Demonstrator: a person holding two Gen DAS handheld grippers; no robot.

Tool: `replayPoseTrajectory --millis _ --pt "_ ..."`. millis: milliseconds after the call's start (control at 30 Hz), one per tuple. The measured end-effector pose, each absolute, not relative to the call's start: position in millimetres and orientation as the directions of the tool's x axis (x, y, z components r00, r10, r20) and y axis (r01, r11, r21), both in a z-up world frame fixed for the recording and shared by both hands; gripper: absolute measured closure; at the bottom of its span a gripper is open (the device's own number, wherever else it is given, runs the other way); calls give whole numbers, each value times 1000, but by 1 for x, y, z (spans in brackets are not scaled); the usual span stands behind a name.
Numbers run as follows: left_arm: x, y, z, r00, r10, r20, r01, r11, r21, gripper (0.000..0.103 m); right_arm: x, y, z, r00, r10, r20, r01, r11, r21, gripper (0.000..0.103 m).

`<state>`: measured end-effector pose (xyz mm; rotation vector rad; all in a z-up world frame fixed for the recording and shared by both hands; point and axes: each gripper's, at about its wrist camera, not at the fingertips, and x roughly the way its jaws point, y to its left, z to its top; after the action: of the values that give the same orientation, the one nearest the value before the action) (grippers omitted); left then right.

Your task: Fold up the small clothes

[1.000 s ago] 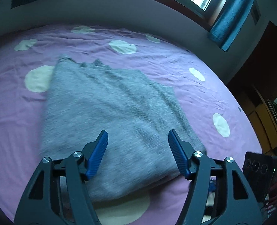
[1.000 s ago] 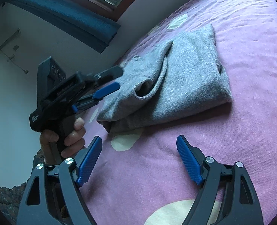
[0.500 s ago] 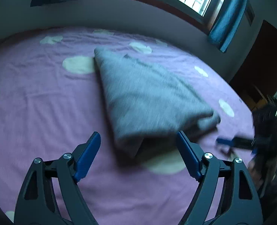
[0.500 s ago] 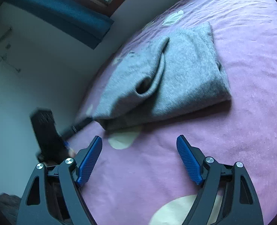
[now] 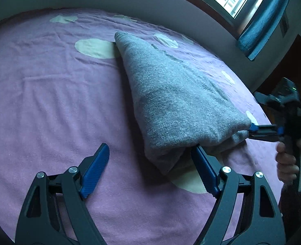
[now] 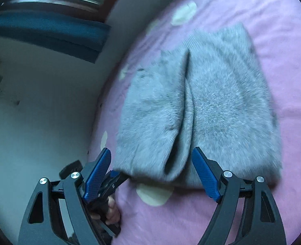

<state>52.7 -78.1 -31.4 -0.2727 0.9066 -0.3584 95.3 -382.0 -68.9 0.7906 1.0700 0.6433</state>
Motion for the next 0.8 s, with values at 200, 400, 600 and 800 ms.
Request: replayPoseTrajectory --millis 200,400,600,800 --pt "53 -76 -33 560 -426 -710 185 900 -394 21 124 -362 -72 319 798 -512 -83 561 823 23" --pt "54 -74 -33 559 -436 -705 186 895 -405 21 148 -356 -75 328 787 -522 -92 577 812 23" --pt "54 -74 -33 559 -435 -706 188 896 -402 21 179 -358 -75 345 781 -520 -96 581 808 23" --pt "53 -76 -33 559 -429 -709 189 899 -395 21 208 -350 -76 319 772 -550 -110 607 787 33"
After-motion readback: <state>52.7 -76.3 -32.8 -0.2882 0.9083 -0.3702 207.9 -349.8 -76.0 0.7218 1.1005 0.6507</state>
